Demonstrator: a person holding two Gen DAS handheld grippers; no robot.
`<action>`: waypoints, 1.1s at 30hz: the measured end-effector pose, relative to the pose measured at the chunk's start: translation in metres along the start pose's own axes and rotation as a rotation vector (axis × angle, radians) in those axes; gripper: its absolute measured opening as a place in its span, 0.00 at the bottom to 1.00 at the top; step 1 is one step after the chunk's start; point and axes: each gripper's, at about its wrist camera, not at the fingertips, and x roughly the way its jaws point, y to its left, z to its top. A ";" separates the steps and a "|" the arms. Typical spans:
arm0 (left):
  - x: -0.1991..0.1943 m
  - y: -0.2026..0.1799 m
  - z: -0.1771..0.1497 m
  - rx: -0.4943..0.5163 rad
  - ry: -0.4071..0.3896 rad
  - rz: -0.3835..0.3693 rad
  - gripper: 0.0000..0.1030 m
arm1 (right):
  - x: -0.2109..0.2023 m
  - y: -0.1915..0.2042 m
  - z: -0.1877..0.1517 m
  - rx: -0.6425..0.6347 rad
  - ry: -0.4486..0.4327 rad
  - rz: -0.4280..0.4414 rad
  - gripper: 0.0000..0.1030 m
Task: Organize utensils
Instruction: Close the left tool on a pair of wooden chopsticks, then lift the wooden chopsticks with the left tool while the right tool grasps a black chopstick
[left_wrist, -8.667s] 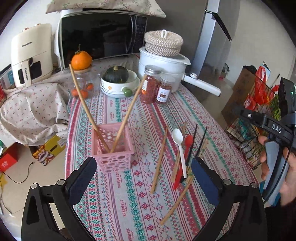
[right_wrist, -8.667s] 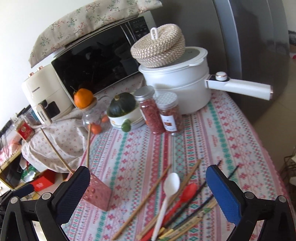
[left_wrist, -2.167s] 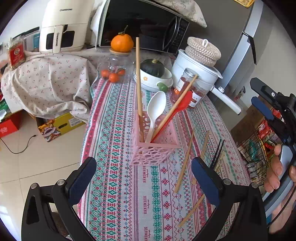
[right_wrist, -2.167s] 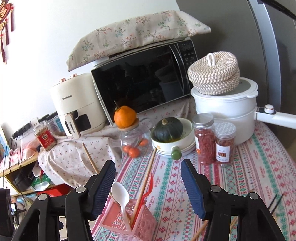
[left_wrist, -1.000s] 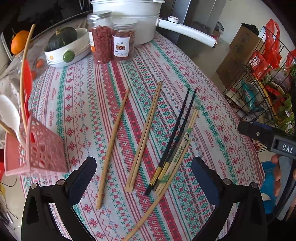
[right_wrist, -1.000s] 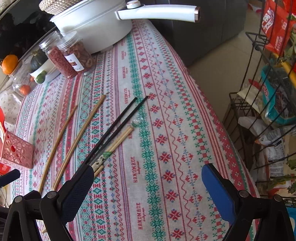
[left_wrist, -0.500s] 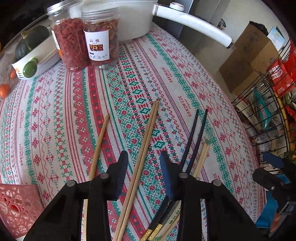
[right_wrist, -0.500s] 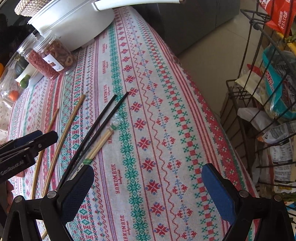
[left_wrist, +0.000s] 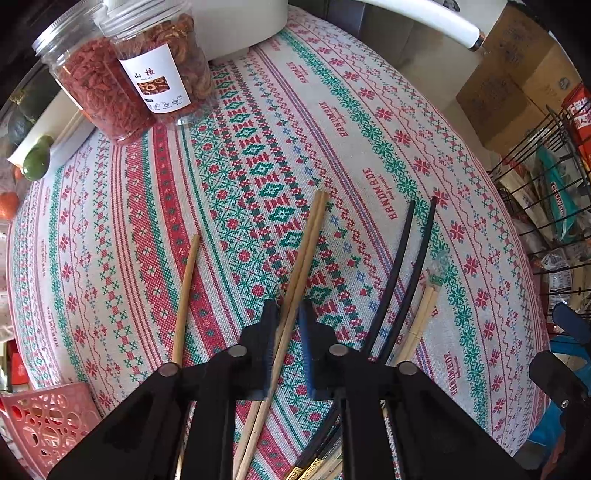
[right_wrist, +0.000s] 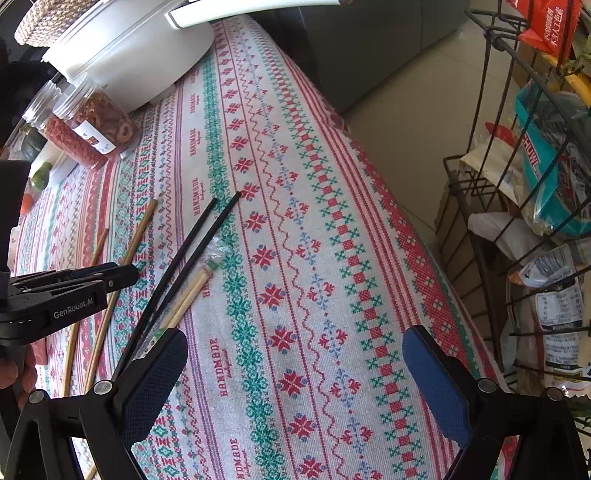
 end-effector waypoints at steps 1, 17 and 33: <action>-0.001 0.001 -0.003 -0.003 -0.006 -0.004 0.10 | 0.000 0.000 0.000 0.004 0.002 0.002 0.94; -0.120 0.069 -0.126 -0.041 -0.276 -0.156 0.09 | 0.009 0.035 -0.015 -0.007 0.045 0.033 0.94; -0.165 0.122 -0.208 -0.102 -0.414 -0.277 0.09 | 0.056 0.099 0.010 0.011 0.087 0.190 0.25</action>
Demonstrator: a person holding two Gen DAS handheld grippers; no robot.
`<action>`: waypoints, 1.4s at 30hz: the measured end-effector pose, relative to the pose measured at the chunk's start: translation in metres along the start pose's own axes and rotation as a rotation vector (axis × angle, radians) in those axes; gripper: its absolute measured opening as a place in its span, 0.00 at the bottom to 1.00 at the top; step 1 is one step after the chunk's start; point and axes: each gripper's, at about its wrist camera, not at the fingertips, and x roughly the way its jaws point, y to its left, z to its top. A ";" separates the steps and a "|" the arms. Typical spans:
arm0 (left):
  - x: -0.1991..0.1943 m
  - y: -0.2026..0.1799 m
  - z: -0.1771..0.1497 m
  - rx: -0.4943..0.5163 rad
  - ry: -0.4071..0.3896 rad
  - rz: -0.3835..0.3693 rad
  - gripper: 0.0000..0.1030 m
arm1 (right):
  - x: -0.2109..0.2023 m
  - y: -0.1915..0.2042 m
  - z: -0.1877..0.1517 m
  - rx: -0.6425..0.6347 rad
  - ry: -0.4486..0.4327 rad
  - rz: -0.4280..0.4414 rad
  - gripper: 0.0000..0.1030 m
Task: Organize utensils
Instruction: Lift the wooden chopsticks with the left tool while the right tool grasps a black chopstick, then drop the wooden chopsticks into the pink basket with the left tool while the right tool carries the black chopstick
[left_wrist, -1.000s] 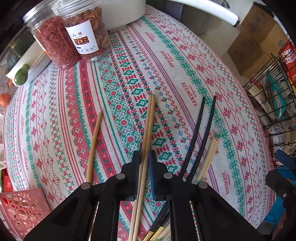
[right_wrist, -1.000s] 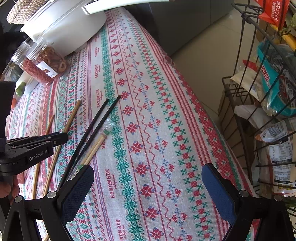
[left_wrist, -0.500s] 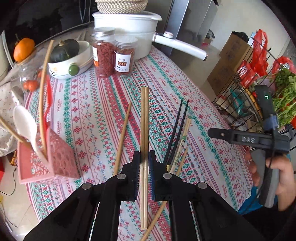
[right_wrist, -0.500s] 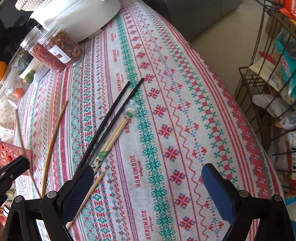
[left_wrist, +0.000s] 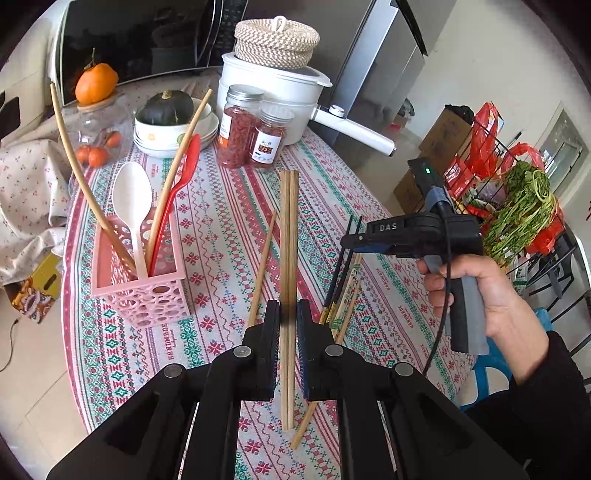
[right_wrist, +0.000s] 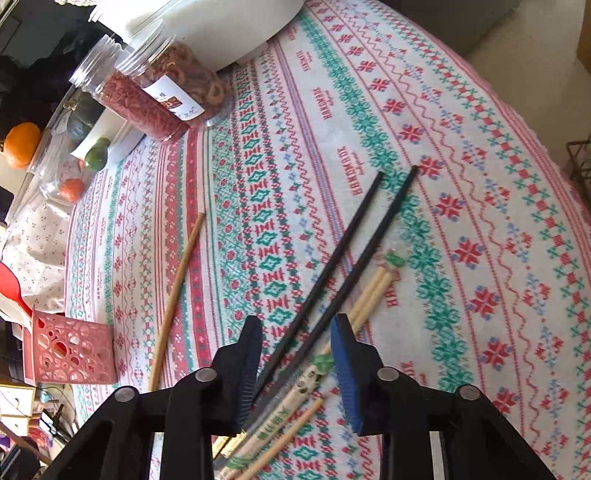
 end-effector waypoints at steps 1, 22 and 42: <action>-0.001 0.001 -0.001 -0.002 0.001 -0.004 0.09 | 0.004 0.004 0.002 -0.002 0.004 -0.002 0.23; -0.030 0.030 -0.014 -0.089 -0.069 0.015 0.09 | 0.044 0.057 -0.005 -0.068 -0.006 -0.196 0.06; -0.132 0.021 0.008 -0.016 -0.494 0.138 0.08 | -0.118 0.113 -0.052 -0.317 -0.497 0.119 0.05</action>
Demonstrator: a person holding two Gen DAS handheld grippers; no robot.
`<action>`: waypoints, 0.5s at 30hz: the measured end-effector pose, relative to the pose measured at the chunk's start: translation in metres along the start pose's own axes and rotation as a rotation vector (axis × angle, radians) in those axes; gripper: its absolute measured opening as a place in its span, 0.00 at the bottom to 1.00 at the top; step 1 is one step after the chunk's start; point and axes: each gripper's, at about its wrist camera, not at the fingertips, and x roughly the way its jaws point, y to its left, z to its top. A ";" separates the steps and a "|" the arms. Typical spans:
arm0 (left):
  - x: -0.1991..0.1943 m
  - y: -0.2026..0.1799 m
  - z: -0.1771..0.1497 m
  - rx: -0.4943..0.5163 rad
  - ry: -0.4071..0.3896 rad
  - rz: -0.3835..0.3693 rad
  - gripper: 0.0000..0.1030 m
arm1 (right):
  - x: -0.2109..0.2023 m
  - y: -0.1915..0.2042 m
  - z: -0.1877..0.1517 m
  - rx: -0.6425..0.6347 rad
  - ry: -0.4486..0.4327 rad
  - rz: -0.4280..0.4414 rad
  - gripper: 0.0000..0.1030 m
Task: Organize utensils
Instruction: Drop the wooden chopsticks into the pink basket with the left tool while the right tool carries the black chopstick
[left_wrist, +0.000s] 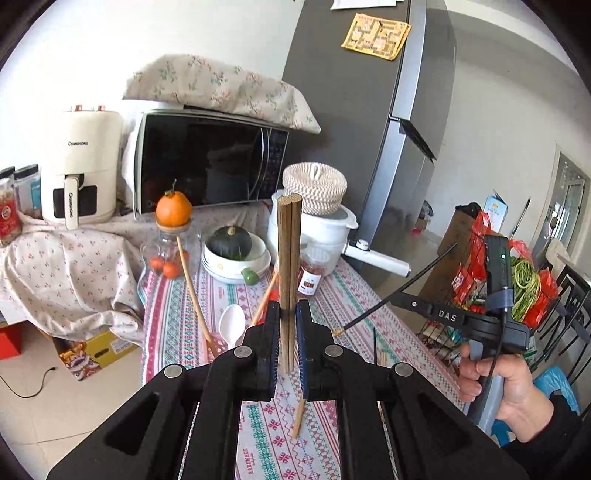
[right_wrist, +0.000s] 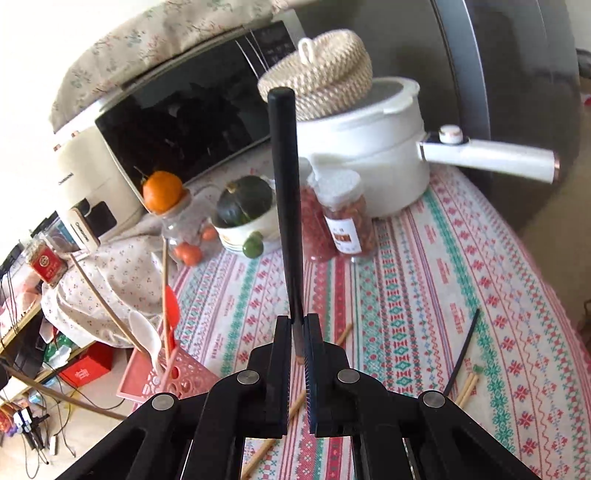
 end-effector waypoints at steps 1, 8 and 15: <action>-0.002 0.002 0.003 -0.003 -0.013 0.011 0.09 | -0.002 0.003 0.001 -0.014 -0.006 0.010 0.05; 0.003 0.017 0.011 0.008 -0.041 0.109 0.08 | -0.016 0.027 0.003 -0.086 0.038 0.069 0.04; 0.031 0.035 0.004 0.009 0.019 0.203 0.08 | -0.016 0.039 -0.006 -0.111 0.078 0.100 0.04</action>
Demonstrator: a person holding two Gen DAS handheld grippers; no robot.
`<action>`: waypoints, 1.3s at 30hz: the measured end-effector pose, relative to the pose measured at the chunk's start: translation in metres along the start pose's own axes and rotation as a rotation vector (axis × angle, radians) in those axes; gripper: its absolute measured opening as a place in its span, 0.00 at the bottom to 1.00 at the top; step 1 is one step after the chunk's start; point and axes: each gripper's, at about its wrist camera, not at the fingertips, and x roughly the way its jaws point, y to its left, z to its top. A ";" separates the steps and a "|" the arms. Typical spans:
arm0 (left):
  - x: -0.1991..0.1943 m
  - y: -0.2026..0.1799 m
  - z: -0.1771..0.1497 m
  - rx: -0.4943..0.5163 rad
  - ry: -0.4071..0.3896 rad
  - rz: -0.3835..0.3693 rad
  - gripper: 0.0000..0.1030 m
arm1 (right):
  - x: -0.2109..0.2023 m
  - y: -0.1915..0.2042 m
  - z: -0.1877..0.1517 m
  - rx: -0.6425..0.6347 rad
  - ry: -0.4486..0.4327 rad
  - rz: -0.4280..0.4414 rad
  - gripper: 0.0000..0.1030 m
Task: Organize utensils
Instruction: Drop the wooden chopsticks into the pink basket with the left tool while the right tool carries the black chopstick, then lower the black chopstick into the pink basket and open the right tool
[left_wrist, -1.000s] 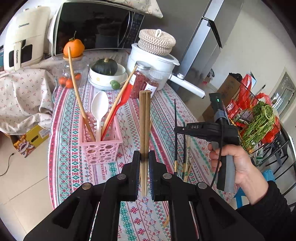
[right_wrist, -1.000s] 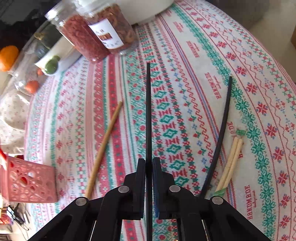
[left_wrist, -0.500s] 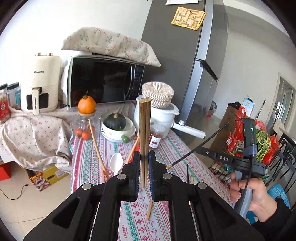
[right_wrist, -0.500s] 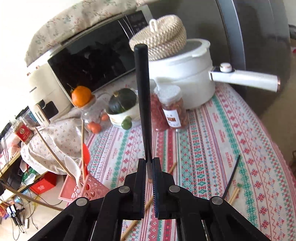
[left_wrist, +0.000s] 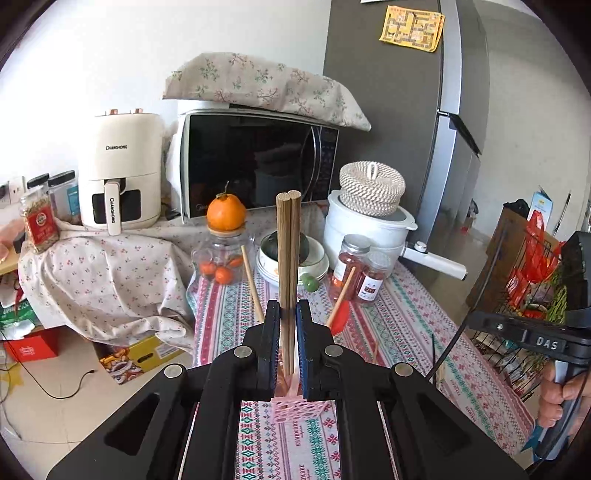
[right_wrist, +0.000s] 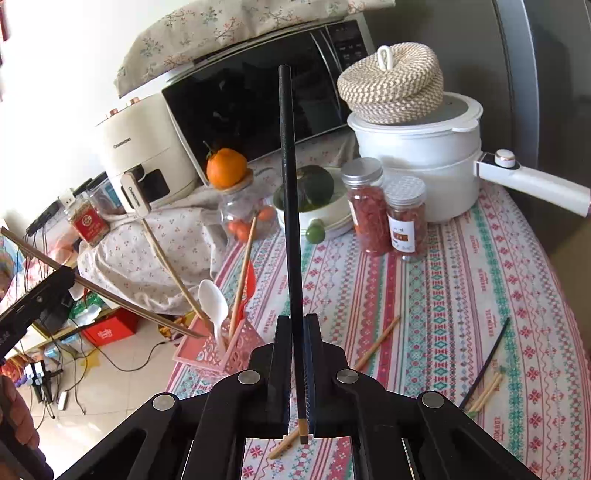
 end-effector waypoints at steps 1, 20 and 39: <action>0.006 0.002 -0.001 -0.001 0.014 0.008 0.09 | -0.001 0.002 0.000 -0.001 -0.004 0.005 0.04; 0.063 0.022 -0.020 -0.139 0.170 -0.015 0.83 | 0.012 0.044 0.022 0.018 -0.078 0.113 0.04; 0.054 0.053 -0.066 -0.132 0.359 0.037 1.00 | 0.066 0.060 0.023 0.055 -0.059 0.096 0.05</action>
